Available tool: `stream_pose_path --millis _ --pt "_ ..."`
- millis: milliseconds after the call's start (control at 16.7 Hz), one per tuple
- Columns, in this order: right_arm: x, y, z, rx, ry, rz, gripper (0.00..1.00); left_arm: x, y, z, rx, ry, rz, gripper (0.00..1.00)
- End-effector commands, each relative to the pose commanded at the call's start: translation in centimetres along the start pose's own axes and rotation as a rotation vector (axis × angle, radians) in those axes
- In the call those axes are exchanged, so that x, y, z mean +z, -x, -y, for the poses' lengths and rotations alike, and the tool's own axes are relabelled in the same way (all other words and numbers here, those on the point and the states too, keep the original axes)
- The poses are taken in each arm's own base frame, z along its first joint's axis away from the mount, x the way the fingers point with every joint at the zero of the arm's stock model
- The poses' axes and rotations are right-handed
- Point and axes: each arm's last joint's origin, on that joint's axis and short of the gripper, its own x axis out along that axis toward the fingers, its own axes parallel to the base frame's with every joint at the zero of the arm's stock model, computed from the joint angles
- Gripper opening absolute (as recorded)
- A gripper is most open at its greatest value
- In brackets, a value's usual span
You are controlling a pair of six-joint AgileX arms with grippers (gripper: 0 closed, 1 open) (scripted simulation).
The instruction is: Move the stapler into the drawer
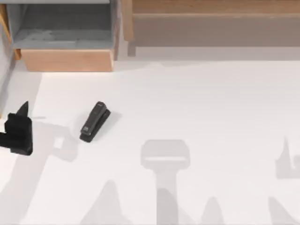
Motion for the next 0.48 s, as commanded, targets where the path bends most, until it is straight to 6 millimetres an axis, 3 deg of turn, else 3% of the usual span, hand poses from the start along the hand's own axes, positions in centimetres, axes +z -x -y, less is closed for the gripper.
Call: stream_pose_path --millis 240,480 --pt "0.0 0.0 0.0 0.0 0.0 0.0 1.0 4.0 -5.8 1.7 -0.122 -0.109 -0.349 1.0" --pt "0.0 0.0 0.0 0.0 0.0 0.0 1.0 5.8 -12.6 4.5 -0.222 -0.2 -0.655 1.0"
